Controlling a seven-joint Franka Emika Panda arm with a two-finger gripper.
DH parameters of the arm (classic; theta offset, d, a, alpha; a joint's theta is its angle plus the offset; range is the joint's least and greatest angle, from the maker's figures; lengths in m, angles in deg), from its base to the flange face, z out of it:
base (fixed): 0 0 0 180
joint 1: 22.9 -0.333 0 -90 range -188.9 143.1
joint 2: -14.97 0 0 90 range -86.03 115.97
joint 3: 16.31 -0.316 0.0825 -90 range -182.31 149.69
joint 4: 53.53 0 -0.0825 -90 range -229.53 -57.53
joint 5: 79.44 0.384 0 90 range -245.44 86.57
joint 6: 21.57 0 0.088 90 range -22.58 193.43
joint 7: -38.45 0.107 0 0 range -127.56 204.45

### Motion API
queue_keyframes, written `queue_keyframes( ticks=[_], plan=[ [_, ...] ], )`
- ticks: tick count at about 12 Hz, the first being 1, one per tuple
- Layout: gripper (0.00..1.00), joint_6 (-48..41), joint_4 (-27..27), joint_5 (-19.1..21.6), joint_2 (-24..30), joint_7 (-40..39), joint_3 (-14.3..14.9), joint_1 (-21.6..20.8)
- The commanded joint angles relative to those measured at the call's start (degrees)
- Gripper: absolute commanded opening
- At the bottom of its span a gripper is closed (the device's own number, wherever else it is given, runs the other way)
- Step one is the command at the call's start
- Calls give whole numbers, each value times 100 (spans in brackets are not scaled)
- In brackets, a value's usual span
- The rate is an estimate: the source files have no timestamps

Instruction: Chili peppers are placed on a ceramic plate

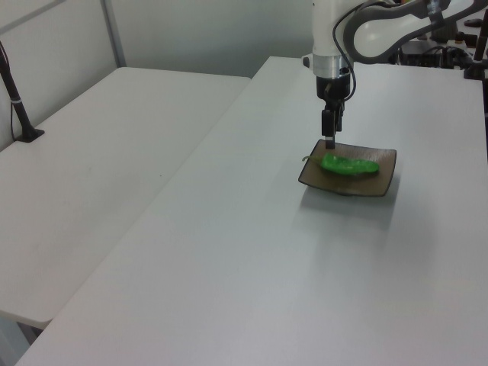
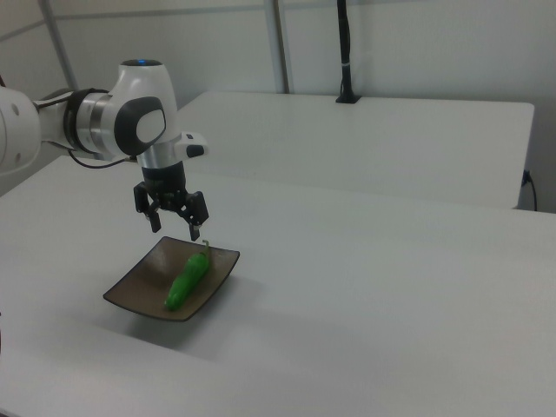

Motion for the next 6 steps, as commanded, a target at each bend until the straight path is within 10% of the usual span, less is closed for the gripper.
queue_keyframes(
  ticks=[1,6],
  plan=[
    [100,-188,187,10,133,457,14,-27],
    [100,-521,178,10,607,466,336,-367]
  ],
)
